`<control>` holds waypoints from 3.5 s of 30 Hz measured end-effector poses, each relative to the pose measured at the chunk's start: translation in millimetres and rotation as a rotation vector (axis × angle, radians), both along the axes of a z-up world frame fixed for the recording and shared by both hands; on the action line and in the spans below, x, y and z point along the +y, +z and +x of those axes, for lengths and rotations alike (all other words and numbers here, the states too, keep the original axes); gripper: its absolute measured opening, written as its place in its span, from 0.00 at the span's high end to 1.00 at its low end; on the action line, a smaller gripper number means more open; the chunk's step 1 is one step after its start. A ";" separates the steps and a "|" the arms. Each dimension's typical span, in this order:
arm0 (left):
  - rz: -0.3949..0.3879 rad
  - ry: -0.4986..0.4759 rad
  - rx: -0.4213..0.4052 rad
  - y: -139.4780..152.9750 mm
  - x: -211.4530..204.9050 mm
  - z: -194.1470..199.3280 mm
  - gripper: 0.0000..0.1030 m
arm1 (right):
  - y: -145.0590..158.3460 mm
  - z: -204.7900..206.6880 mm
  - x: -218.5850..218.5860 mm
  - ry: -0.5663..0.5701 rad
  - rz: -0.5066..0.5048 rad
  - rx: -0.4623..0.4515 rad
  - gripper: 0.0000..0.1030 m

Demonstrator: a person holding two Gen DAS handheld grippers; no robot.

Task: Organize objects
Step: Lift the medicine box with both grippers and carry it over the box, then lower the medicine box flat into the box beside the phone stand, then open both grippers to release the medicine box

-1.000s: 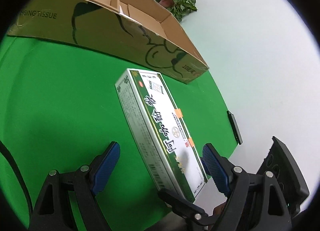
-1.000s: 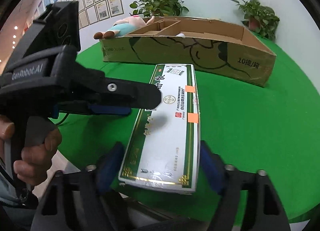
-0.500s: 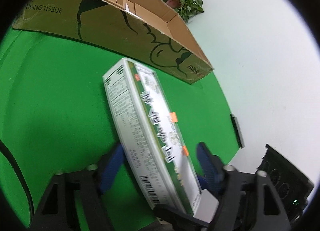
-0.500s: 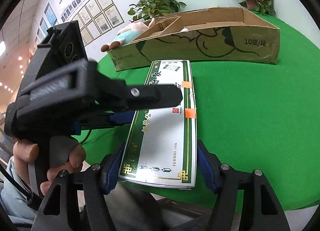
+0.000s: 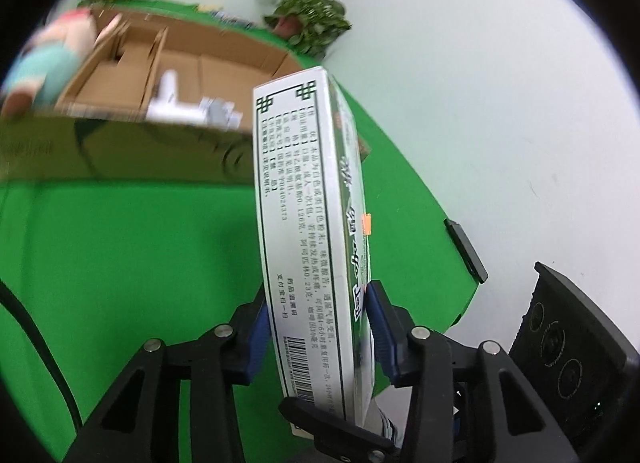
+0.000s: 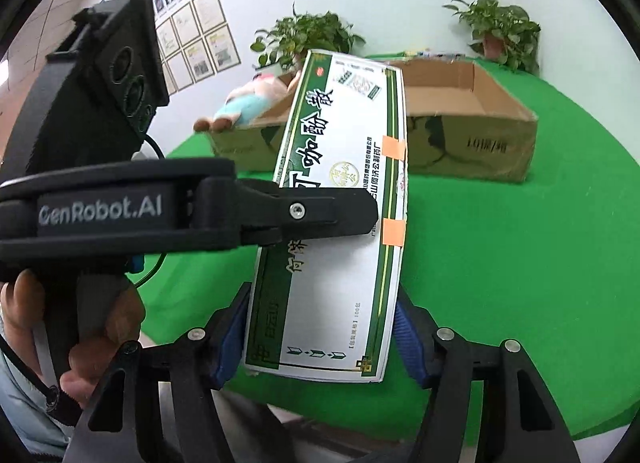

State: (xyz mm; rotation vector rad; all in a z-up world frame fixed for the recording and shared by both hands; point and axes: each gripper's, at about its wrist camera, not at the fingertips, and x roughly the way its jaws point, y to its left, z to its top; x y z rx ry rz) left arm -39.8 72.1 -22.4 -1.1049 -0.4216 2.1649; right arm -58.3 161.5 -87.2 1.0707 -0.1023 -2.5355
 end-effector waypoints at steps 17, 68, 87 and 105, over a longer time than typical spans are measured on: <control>0.016 -0.033 0.132 69.6 20.3 -68.2 0.60 | 73.8 -65.8 19.5 -0.055 0.021 0.124 0.42; -0.150 0.004 -0.326 -31.9 66.7 -283.6 0.46 | 10.0 -327.0 44.1 -0.051 0.093 -0.465 0.43; -0.206 0.127 -0.012 50.0 -19.8 -206.2 0.46 | -9.6 -321.5 48.6 -0.078 0.099 -0.480 0.28; -0.447 0.506 0.347 33.8 -71.3 -122.1 0.21 | 51.6 -245.1 38.7 -0.158 0.195 -0.117 0.01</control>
